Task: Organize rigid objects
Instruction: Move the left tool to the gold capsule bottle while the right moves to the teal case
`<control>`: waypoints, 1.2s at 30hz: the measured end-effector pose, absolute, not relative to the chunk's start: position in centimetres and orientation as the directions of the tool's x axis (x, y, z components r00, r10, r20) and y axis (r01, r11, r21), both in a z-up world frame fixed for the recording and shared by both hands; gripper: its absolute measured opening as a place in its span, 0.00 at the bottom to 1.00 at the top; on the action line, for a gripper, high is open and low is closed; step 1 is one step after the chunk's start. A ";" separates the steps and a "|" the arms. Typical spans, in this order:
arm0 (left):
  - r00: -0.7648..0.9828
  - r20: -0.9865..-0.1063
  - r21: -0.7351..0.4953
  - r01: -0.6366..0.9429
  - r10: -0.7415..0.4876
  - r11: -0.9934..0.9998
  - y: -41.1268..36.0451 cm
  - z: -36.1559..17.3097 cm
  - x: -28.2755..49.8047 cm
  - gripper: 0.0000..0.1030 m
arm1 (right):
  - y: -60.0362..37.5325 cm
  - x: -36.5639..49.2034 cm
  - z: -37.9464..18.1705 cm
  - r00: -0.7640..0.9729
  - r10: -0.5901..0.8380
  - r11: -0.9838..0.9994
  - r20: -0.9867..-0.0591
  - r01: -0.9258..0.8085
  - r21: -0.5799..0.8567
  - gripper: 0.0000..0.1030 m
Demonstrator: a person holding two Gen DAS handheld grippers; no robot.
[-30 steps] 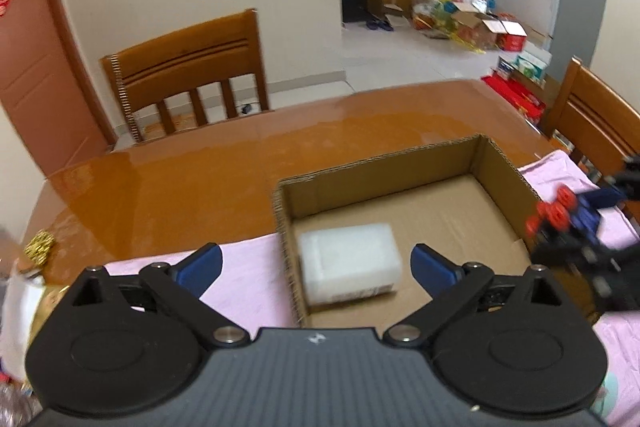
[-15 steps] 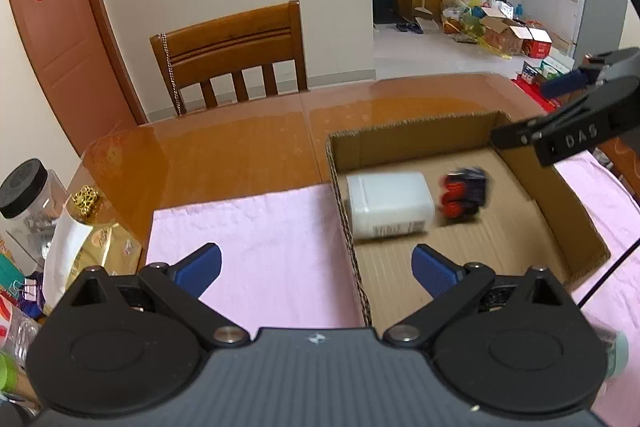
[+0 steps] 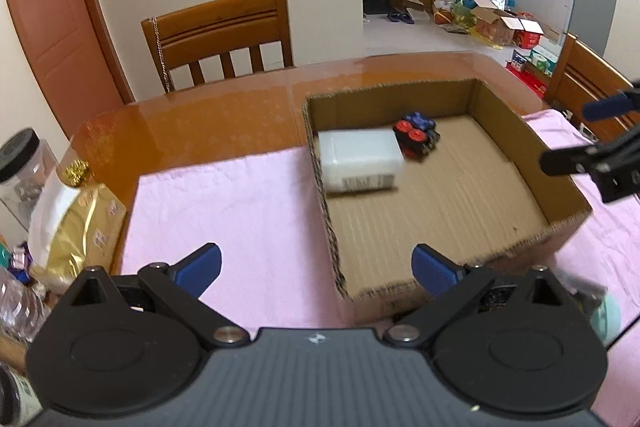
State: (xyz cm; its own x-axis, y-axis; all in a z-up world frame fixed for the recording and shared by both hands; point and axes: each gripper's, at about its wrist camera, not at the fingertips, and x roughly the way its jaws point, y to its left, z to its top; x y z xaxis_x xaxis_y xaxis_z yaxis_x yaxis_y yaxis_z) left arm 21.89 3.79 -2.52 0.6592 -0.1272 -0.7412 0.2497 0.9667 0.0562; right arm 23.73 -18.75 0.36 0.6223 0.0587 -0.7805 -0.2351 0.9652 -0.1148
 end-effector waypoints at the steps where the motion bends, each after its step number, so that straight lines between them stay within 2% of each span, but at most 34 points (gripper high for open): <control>1: 0.653 -0.746 0.051 0.251 -0.131 0.967 3.8 -2.8 21.5 0.98 | -18.9 22.9 0.2 0.621 0.050 0.968 -0.782 -0.224 -0.117 1.00; 9: 0.634 -0.758 0.026 0.262 -0.152 0.965 3.9 -4.3 17.7 0.98 | -21.5 14.9 -3.1 0.583 -0.061 0.989 -0.810 -0.073 -0.127 1.00; 20: 0.557 -0.777 -0.004 0.461 -0.293 0.887 1.0 -5.7 14.3 0.98 | -23.1 8.9 -8.6 0.464 -0.171 0.983 -0.869 0.146 -0.115 1.00; 29: 0.524 -0.791 -0.012 0.502 -0.315 0.865 -0.5 -6.3 13.9 0.98 | -23.3 9.9 -11.6 0.456 -0.194 0.975 -0.868 0.187 -0.119 1.00; 36: 0.491 -0.806 -0.006 0.551 -0.330 0.835 -1.9 -6.9 13.7 0.98 | -25.5 9.1 -11.8 0.473 -0.154 0.981 -0.867 0.174 -0.079 1.00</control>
State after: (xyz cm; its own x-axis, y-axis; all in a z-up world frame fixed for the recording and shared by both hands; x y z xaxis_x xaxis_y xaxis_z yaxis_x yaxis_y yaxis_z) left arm 13.74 -1.86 -6.85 0.4914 -0.3299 -0.8060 0.5506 0.8347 -0.0060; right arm 9.14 -25.53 -11.81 0.4731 -0.1542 -0.8674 0.1743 0.9815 -0.0795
